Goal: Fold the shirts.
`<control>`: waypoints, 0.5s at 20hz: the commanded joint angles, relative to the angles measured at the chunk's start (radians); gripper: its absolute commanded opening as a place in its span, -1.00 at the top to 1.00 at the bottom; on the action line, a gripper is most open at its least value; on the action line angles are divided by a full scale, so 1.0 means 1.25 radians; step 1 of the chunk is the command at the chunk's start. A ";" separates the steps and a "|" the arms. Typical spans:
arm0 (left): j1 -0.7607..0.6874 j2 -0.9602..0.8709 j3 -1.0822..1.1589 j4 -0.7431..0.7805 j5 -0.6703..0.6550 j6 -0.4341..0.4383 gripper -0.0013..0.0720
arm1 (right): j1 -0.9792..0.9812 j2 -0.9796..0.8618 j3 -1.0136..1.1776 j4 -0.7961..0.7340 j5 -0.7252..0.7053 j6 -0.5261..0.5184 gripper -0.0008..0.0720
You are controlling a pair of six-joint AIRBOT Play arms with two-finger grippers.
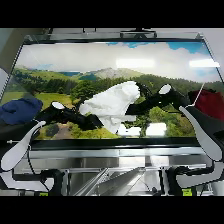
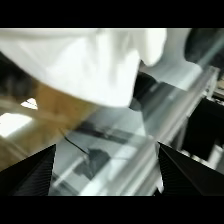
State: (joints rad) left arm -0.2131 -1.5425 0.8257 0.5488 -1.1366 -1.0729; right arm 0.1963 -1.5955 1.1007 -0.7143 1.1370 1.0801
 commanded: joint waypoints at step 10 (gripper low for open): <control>-0.115 -0.071 0.115 0.006 0.177 -0.007 0.89 | 0.057 -0.045 -0.008 0.226 -0.148 -0.071 0.82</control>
State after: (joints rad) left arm -0.3550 -1.5970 0.9363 0.5568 -0.8639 -1.0809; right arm 0.2630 -1.6470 1.0901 -0.5018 0.9546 1.0294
